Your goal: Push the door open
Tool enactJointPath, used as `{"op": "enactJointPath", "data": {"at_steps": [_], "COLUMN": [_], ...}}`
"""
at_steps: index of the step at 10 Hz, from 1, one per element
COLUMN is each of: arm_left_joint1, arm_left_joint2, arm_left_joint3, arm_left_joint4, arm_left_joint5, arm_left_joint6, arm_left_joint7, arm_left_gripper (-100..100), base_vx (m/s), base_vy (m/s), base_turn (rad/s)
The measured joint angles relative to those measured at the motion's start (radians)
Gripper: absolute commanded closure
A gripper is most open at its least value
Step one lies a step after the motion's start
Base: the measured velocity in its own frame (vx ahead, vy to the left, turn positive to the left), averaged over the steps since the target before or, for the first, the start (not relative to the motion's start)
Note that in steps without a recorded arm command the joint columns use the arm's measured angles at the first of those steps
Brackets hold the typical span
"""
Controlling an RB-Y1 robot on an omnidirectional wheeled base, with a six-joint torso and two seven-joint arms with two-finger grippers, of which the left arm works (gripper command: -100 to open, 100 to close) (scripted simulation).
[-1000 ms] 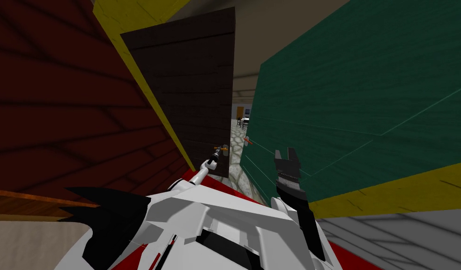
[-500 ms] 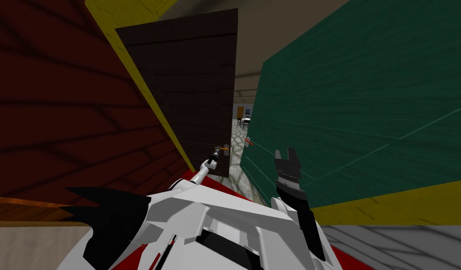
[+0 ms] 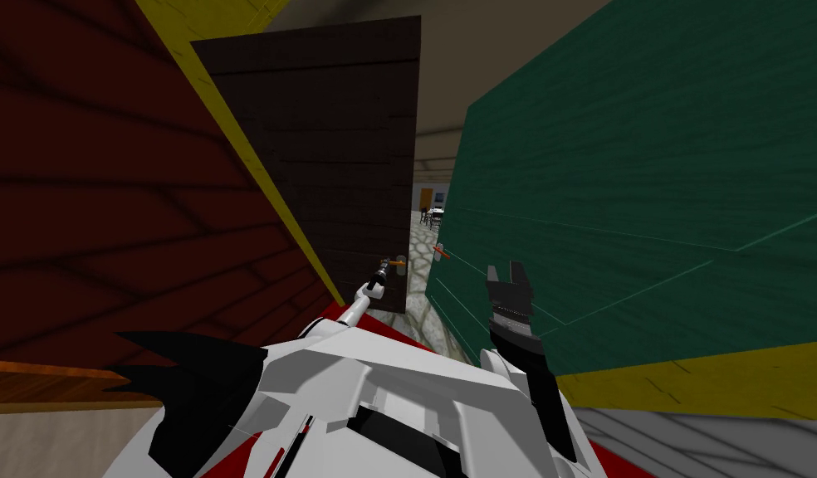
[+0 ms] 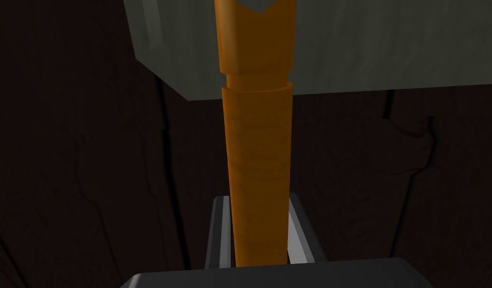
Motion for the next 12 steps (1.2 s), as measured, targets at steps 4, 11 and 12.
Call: {"op": "enactJointPath", "data": {"at_steps": [4,11,12], "arm_left_joint1": [-0.022,-0.010,-0.025], "arm_left_joint2": [-0.014,-0.036,-0.032], "arm_left_joint3": [0.034,0.091,0.099], "arm_left_joint4": [0.042,0.003,0.034], "arm_left_joint5": [-0.001,-0.005,-0.003], "arm_left_joint6": [-0.027,-0.002,-0.011], "arm_left_joint7": [-0.022,-0.061,-0.063], "arm_left_gripper": [100,100,100], "base_vx": [0.033,0.040,0.042], "base_vy": [-0.002,0.000,-0.018], "base_turn": [0.002,0.006,0.007]}}
